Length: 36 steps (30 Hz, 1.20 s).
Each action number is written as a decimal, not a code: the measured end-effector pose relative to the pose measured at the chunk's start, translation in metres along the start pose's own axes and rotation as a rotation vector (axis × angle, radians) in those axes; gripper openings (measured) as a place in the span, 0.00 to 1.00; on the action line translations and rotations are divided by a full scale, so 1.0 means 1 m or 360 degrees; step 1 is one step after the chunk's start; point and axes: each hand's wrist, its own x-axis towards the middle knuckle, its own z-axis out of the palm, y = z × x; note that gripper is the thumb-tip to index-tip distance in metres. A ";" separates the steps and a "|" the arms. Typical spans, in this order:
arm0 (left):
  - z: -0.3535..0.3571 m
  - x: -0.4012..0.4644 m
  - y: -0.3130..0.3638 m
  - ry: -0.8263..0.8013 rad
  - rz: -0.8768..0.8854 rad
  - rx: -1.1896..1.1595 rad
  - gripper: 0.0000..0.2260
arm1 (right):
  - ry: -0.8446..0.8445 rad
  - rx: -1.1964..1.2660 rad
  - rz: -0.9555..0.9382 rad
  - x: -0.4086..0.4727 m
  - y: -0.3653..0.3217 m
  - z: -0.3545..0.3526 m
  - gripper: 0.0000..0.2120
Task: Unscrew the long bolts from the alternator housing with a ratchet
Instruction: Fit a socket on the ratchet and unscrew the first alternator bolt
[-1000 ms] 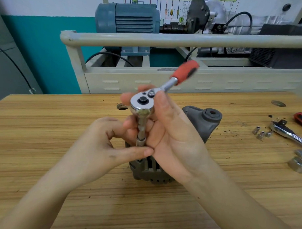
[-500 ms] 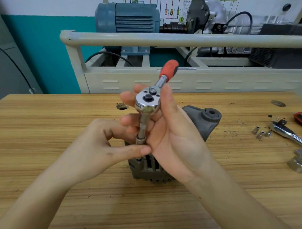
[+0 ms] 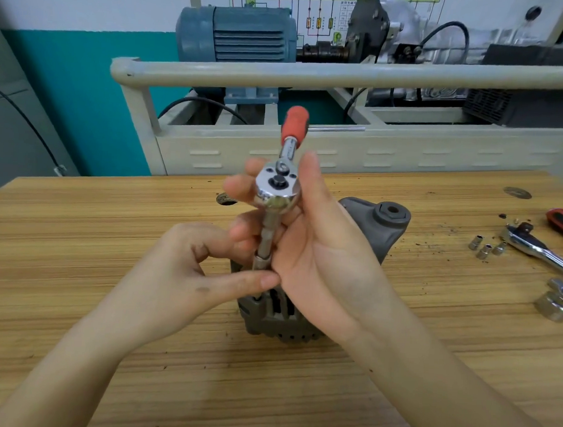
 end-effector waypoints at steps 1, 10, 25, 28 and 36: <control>0.000 0.000 0.000 -0.0006 -0.0002 0.0003 0.11 | 0.0000 0.0017 0.0003 0.000 0.000 0.000 0.16; 0.004 0.003 0.001 0.0088 0.0062 0.0054 0.13 | 0.0038 0.0132 -0.0160 -0.003 -0.003 0.000 0.10; 0.005 0.002 0.001 0.0126 0.0106 0.0124 0.11 | 0.0076 0.0042 -0.0202 -0.003 -0.002 0.002 0.10; 0.004 0.003 0.000 0.0119 0.0065 0.0117 0.12 | 0.0093 0.0027 -0.0214 -0.003 -0.004 0.000 0.11; 0.002 0.000 -0.001 -0.0019 0.0045 0.0176 0.12 | 0.0013 -0.0089 0.0025 0.002 -0.002 -0.002 0.21</control>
